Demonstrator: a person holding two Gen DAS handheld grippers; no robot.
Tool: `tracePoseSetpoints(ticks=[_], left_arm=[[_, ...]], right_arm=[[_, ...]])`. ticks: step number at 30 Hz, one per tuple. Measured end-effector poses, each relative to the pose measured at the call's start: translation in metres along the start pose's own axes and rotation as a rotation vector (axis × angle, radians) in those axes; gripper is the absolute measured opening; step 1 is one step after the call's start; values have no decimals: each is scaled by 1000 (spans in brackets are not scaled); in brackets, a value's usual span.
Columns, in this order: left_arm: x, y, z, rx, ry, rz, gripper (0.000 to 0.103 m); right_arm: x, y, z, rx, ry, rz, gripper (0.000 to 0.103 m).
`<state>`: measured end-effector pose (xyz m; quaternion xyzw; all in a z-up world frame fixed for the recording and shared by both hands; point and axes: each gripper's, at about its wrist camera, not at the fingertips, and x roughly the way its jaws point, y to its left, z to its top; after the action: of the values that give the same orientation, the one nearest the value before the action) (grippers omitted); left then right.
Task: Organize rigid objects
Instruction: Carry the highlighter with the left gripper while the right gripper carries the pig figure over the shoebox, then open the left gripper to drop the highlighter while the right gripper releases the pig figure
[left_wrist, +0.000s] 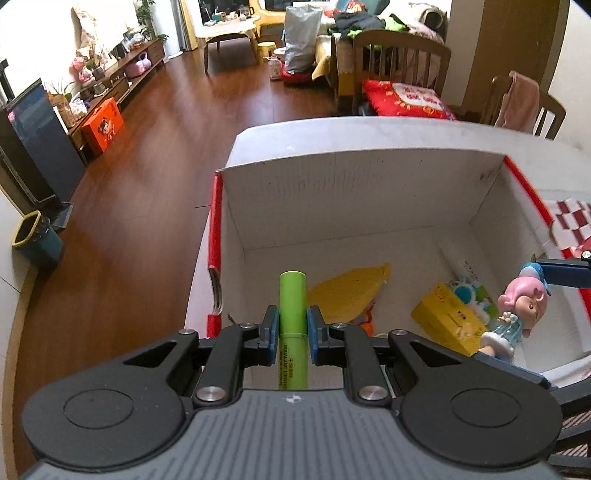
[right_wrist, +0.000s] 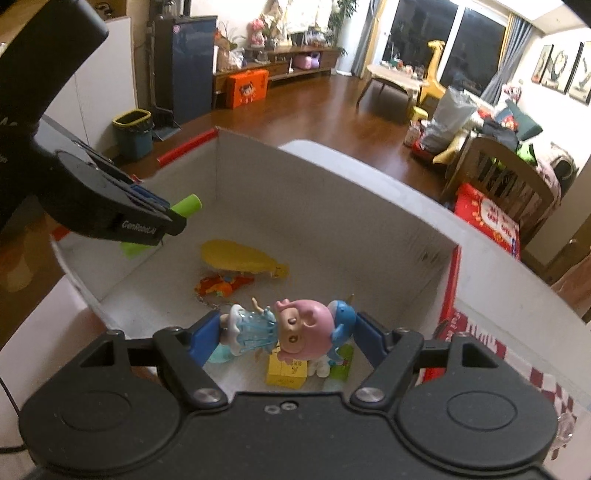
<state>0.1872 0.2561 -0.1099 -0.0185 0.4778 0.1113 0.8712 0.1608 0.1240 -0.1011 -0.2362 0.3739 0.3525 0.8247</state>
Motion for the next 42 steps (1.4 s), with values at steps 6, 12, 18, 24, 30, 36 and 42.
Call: tracePoseSetpoints(ticks=[6,12,18,24,30,36,42], left_arm=[[17,-10,7,63,25,44,16],[25,-21,13,92,59,26,16],[37,-30,14,111,117,30,16],[40,-26,14,88,139,28,16],[40,-18,14,46,154,18,16],[35,-9,12,-19,170,1,16],[20,-6,8,-51,149,-19,16]], right_arm=[[14,-5,5,32,33,53,77],[24,-25,5,160,86,65,76],[33,-19,3,116,144,45,77],[34,-17,1,115,158,42,77],[35,-15,4,105,166,37,78],[29,-13,4,100,148,36,82],[16,-16,4,121,122,51,84]])
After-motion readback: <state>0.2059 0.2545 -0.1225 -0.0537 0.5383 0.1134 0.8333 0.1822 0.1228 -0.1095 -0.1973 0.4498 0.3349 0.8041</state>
